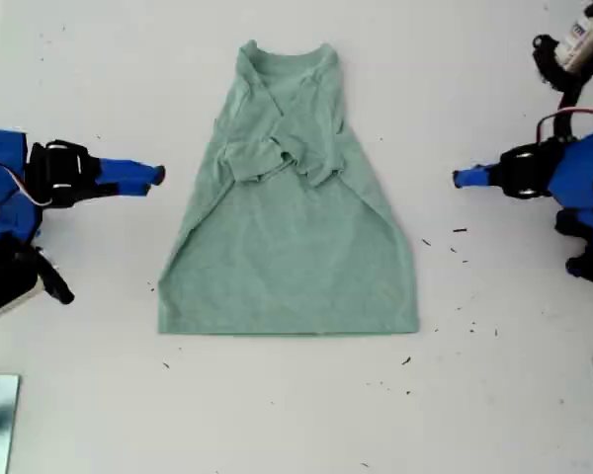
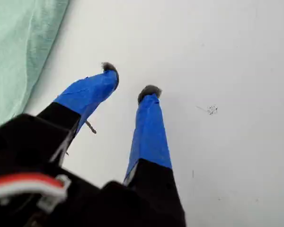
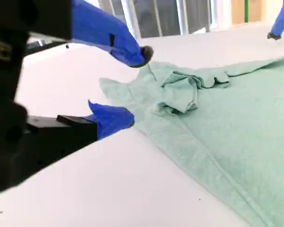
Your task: Fold t shirt
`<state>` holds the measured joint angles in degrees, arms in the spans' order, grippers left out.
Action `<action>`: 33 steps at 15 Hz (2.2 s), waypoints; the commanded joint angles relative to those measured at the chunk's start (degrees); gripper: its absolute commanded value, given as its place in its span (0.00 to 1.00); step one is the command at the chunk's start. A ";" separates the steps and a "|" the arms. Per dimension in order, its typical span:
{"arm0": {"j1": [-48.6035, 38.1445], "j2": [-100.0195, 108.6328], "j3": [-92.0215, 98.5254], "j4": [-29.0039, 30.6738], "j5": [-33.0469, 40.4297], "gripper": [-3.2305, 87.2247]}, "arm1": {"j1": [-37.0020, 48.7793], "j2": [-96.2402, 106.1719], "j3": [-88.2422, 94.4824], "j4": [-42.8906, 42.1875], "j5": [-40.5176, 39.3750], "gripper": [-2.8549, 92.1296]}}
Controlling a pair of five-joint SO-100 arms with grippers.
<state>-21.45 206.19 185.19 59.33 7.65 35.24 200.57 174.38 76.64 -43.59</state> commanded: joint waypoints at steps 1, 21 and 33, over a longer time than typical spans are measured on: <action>-1.14 0.35 0.26 -0.18 0.88 0.22 | 0.35 0.35 3.52 0.00 -0.70 0.15; 8.09 0.35 0.53 -0.18 0.62 0.03 | -39.38 -71.72 -80.68 23.03 28.92 0.38; 9.58 0.35 0.62 -0.35 0.62 0.03 | -44.56 -91.41 -51.68 -14.06 41.84 0.40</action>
<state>-12.57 206.19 185.27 59.15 9.05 -8.35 112.68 122.70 68.12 -2.72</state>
